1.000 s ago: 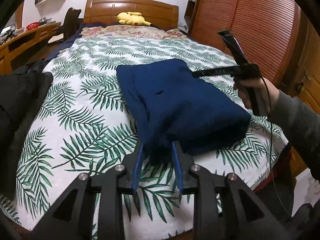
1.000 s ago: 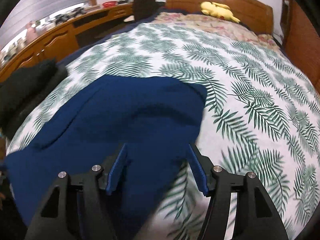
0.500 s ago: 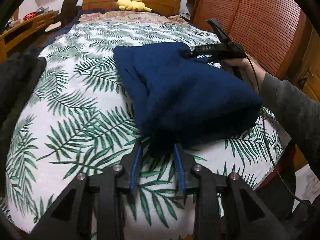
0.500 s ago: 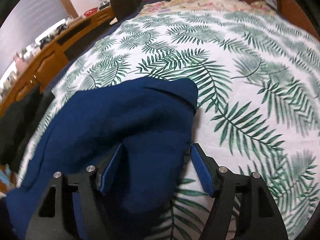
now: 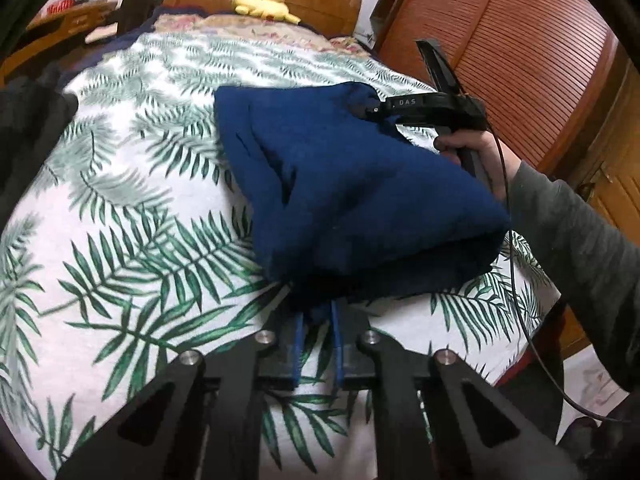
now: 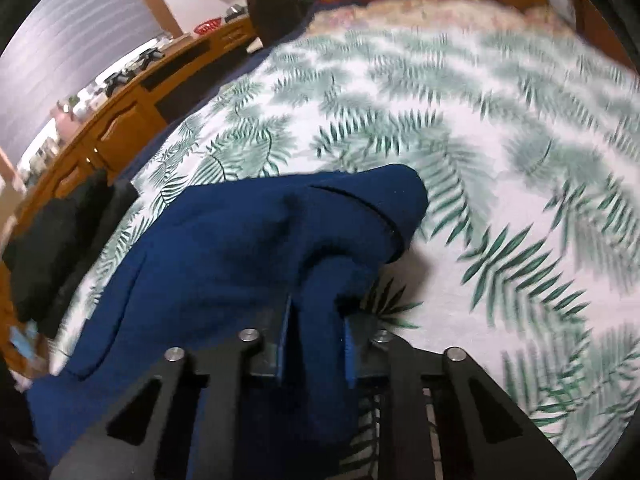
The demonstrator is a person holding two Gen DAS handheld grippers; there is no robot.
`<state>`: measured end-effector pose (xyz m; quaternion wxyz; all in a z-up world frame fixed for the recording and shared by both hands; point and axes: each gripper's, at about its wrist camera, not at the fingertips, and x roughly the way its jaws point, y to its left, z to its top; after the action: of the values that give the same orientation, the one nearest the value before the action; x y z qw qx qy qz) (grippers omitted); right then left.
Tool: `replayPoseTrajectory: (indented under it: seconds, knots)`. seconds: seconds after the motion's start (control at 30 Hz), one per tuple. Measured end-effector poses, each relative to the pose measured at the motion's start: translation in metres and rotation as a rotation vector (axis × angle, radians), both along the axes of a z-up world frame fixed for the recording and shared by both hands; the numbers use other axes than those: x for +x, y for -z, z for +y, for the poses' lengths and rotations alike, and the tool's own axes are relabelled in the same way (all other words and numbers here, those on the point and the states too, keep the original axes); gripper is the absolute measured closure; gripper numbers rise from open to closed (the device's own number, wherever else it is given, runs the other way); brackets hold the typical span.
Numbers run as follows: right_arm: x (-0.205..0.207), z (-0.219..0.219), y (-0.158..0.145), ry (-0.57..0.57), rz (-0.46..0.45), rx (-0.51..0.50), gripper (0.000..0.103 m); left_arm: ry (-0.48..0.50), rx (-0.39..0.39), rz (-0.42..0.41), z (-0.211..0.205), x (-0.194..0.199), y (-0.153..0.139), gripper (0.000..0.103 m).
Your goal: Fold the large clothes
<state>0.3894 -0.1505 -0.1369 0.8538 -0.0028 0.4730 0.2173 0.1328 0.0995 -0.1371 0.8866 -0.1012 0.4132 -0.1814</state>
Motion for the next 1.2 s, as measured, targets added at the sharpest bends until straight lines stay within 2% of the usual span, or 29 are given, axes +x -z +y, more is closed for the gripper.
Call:
replayPoseTrajectory:
  seconds: [0.1,0.2,0.43,0.6,0.77,0.87,0.93,1.0,1.07,1.1,1.17,1.2]
  knots:
    - [-0.009,0.010,-0.021,0.001,-0.064,-0.017,0.089,-0.008,0.050,-0.063,-0.007,-0.006,-0.016,0.096]
    - [-0.018,0.026,-0.044,-0.013,-0.123,-0.029,0.090,-0.015,0.056,-0.123,-0.004,-0.011,-0.039,0.097]
    - [-0.028,0.095,-0.096,-0.083,-0.214,0.001,0.091,-0.121,0.058,-0.250,0.064,-0.032,-0.095,0.098]
    - [-0.027,0.193,-0.136,-0.176,-0.282,0.011,0.091,-0.210,0.123,-0.299,0.147,-0.046,-0.141,0.098]
    - [-0.028,0.315,-0.161,-0.296,-0.325,0.044,0.091,-0.378,0.219,-0.341,0.245,-0.071,-0.186,0.098]
    - [-0.032,0.384,-0.166,-0.362,-0.337,0.065,0.091,-0.498,0.278,-0.345,0.303,-0.089,-0.201,0.098]
    - [-0.031,0.428,-0.157,-0.398,-0.317,0.056,0.090,-0.568,0.318,-0.322,0.336,-0.099,-0.198,0.098]
    - [-0.030,0.458,-0.134,-0.422,-0.231,0.030,0.089,-0.616,0.351,-0.241,0.369,-0.104,-0.182,0.097]
    - [-0.038,0.484,-0.106,-0.450,-0.178,-0.052,0.088,-0.649,0.360,-0.159,0.390,-0.105,-0.158,0.097]
    - [-0.046,0.491,-0.098,-0.451,-0.195,-0.103,0.084,-0.666,0.380,-0.129,0.397,-0.106,-0.144,0.096]
    - [-0.059,0.499,-0.086,-0.478,-0.212,-0.138,0.081,-0.700,0.369,-0.124,0.403,-0.112,-0.128,0.095]
    - [-0.065,0.501,-0.081,-0.483,-0.219,-0.153,0.071,-0.711,0.354,-0.124,0.404,-0.117,-0.124,0.094]
